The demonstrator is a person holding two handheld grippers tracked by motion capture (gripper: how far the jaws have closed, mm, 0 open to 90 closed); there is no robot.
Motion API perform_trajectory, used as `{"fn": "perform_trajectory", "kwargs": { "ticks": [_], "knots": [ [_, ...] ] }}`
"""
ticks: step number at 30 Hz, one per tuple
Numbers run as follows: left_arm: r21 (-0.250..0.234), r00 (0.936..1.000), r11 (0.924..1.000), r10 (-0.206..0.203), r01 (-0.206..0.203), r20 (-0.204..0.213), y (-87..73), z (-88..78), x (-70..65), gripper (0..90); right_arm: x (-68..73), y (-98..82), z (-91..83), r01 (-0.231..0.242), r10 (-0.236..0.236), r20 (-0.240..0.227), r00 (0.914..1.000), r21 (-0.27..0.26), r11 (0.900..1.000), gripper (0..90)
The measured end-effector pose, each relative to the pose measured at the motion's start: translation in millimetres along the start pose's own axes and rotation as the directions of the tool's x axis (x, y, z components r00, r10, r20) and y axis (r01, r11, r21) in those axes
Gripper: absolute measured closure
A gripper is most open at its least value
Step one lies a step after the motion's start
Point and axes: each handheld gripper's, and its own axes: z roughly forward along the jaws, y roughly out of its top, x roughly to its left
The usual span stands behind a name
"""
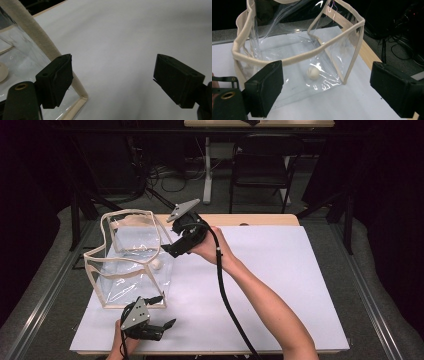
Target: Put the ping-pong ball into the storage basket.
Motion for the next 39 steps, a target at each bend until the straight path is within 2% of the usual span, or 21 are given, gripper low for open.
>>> {"fn": "perform_trajectory", "kwargs": {
  "ticks": [13, 24, 39],
  "knots": [
    [0.002, 1.0, 1.0, -0.002, 0.002, 0.0, -0.1, 0.4, -0.3, 16.2, -6.2, -28.5, -11.2, -0.021, 0.021, 0.018, 0.9996, 0.038, 0.999, 8.4],
    [0.003, 1.0, 1.0, -0.001, 0.001, -0.002, -0.5, -0.5, -0.6, 16.2, -10.8, -53.1, -19.5, -0.039, 0.037, 0.031, 0.9988, 0.045, 0.998, 4.3],
    [0.002, 1.0, 1.0, -0.001, 0.001, 0.001, -0.3, 0.5, -1.1, 16.2, -15.8, -94.6, -30.4, -0.078, 0.074, 0.062, 0.9953, 0.069, 0.995, 3.7]
  ]
}}
